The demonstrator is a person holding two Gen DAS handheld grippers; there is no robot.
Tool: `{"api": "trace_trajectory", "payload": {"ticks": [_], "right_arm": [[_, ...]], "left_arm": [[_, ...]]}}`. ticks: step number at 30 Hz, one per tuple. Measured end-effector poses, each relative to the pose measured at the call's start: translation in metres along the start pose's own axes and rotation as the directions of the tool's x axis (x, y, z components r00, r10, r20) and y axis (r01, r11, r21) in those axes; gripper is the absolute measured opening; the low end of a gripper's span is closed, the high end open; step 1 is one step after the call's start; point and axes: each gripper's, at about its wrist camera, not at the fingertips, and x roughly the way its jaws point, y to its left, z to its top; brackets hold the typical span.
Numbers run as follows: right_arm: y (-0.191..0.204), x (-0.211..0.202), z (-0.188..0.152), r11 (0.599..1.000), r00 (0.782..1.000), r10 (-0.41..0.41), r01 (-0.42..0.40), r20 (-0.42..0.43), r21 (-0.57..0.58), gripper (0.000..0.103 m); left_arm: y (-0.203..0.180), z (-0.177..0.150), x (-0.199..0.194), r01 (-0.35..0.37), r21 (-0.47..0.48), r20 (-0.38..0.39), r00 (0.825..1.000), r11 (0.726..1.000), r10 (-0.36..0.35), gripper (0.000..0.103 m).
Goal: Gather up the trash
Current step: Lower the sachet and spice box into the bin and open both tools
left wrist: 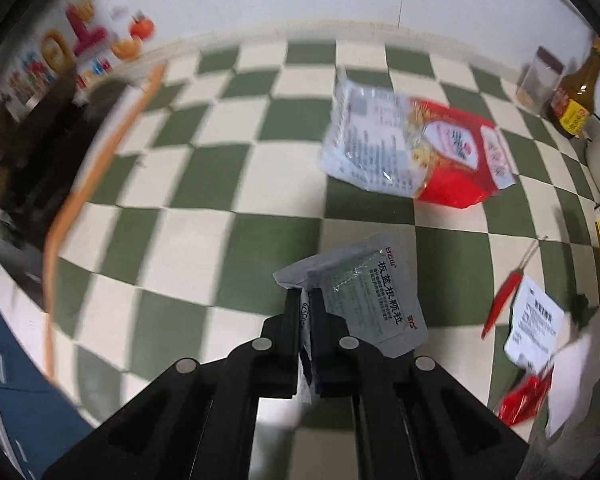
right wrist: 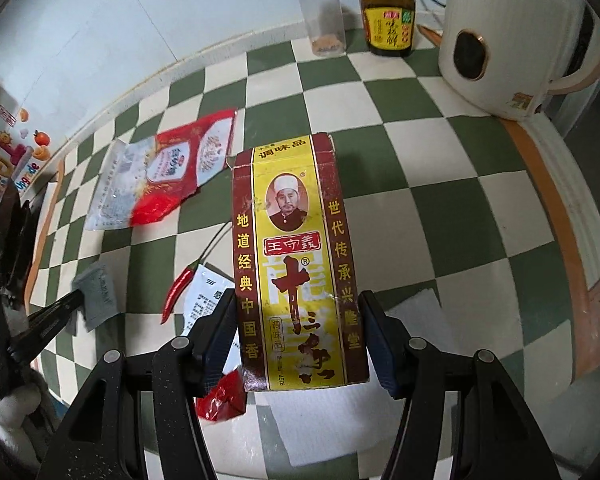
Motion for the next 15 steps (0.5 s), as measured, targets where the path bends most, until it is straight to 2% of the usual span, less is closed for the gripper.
{"api": "trace_trajectory", "payload": {"ticks": [6,10,12,15], "right_arm": [[0.016,-0.046,-0.039,1.0,0.998,-0.004,0.005,0.057,-0.018,0.062],[0.039,-0.079,-0.092,1.0,0.996,-0.011,0.012,0.083,-0.017,0.062],[0.05,-0.093,-0.123,1.0,0.996,-0.01,0.011,0.088,-0.008,0.062],[0.065,-0.108,-0.179,1.0,0.997,-0.002,0.001,0.075,0.015,0.062]], "left_arm": [[0.027,-0.028,-0.074,-0.052,0.039,0.153,0.987,0.998,0.046,0.002],[0.044,-0.062,-0.112,-0.027,0.072,0.23,0.973,0.997,0.01,0.002],[0.053,-0.086,-0.127,0.003,0.097,0.238,0.971,0.995,-0.026,0.002],[0.064,-0.118,-0.133,0.067,0.117,0.202,0.975,0.991,-0.09,0.002]]}}
